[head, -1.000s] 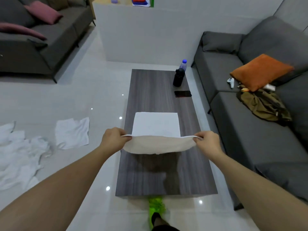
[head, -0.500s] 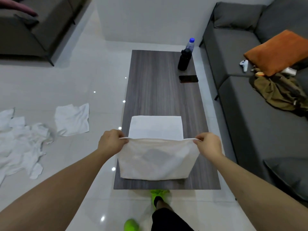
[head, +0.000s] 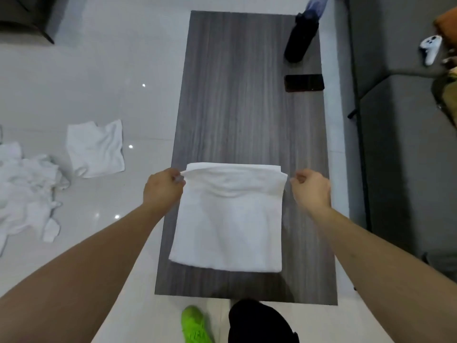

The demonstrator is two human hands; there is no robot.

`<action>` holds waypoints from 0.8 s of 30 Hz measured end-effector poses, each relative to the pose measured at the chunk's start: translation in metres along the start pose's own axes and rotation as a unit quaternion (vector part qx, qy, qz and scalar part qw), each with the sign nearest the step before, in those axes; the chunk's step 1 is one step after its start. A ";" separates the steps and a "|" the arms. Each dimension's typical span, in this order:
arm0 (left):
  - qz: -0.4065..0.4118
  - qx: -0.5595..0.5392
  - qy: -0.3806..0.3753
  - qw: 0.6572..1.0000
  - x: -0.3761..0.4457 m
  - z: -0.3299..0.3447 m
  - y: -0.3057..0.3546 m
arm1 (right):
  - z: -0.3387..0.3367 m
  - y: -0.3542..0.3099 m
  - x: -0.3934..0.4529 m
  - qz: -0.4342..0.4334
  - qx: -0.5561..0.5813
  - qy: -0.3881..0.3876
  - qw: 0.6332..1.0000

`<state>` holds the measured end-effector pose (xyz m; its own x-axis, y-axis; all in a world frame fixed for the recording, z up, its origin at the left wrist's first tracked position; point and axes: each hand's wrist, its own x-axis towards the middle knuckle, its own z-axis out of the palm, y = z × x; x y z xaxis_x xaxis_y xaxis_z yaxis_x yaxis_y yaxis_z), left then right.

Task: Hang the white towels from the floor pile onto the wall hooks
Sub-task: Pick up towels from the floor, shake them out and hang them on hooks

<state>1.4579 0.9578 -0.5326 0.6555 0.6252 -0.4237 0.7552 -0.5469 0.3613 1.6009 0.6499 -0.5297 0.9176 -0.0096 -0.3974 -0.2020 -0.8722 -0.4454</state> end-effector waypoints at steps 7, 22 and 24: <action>-0.033 0.028 -0.110 0.993 -0.036 0.065 -0.043 | 0.061 0.055 -0.045 0.004 -0.047 -0.137 0.989; 0.256 0.228 -0.175 0.923 -0.113 0.187 -0.124 | 0.206 0.139 -0.146 -0.246 -0.235 -0.192 0.921; 0.257 0.239 -0.154 0.924 -0.111 0.193 -0.126 | 0.209 0.141 -0.145 -0.255 -0.224 -0.161 0.927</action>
<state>1.2883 0.8499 -0.6913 0.8380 0.0662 -0.5417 0.2074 -0.9568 0.2039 1.3677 0.6309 -0.7023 0.6900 0.5430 -0.4786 0.4587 -0.8395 -0.2913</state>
